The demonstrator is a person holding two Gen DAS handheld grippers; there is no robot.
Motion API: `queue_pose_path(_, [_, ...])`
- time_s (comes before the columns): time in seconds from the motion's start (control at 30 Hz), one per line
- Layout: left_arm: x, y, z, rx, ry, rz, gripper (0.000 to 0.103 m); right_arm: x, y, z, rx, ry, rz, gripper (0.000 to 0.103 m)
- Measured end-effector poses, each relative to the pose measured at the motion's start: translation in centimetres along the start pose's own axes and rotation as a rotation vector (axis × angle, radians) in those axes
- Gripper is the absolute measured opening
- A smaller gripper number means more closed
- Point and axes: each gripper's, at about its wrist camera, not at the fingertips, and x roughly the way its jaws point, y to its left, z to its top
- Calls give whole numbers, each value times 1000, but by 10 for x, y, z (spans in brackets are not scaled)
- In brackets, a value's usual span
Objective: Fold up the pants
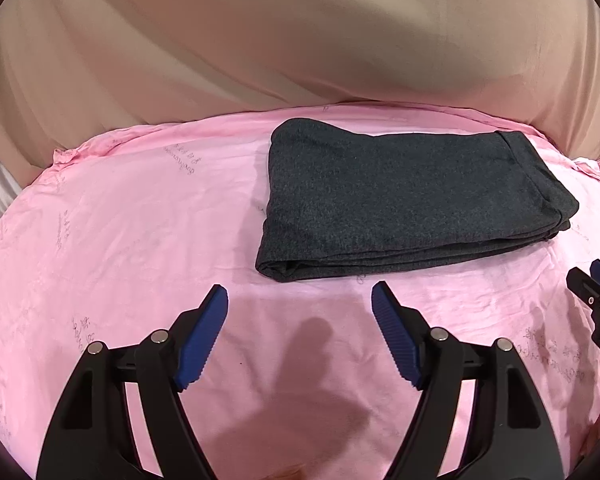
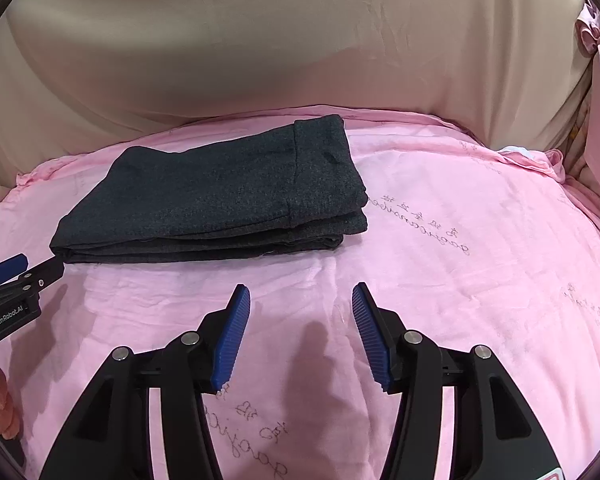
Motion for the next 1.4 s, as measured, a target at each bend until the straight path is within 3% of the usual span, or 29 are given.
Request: queue_pose_path(1.4, [-1,-16,-3,57,7,17,72,1,1,0,-5,4,0,53])
